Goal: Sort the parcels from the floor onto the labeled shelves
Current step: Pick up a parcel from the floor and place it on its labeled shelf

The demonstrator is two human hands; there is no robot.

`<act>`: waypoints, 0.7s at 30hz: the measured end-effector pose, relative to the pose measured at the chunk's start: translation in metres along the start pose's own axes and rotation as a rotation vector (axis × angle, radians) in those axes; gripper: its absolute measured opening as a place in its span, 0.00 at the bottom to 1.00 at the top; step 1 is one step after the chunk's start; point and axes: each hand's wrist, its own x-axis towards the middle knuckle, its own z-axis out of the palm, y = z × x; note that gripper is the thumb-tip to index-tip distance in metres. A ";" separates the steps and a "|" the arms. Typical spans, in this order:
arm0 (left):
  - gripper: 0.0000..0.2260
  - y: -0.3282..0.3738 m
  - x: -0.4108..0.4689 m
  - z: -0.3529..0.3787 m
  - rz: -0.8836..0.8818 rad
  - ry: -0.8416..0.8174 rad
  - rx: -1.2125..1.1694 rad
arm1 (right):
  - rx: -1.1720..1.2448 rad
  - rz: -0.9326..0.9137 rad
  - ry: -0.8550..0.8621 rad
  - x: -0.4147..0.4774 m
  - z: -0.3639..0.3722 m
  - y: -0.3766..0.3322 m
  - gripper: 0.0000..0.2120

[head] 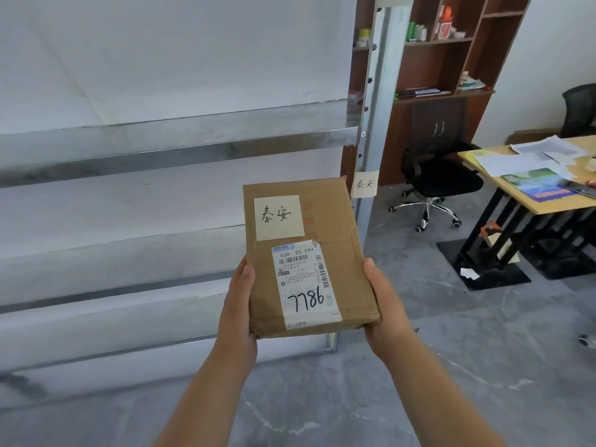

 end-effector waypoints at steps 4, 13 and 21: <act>0.21 -0.013 0.006 -0.003 -0.039 0.003 0.007 | -0.006 0.028 0.026 0.006 -0.007 0.011 0.28; 0.19 -0.028 0.023 -0.004 -0.094 0.001 0.018 | 0.007 0.047 0.047 0.019 -0.011 0.020 0.31; 0.19 -0.036 0.044 -0.009 -0.113 0.016 0.042 | -0.004 0.115 0.088 0.042 -0.009 0.028 0.22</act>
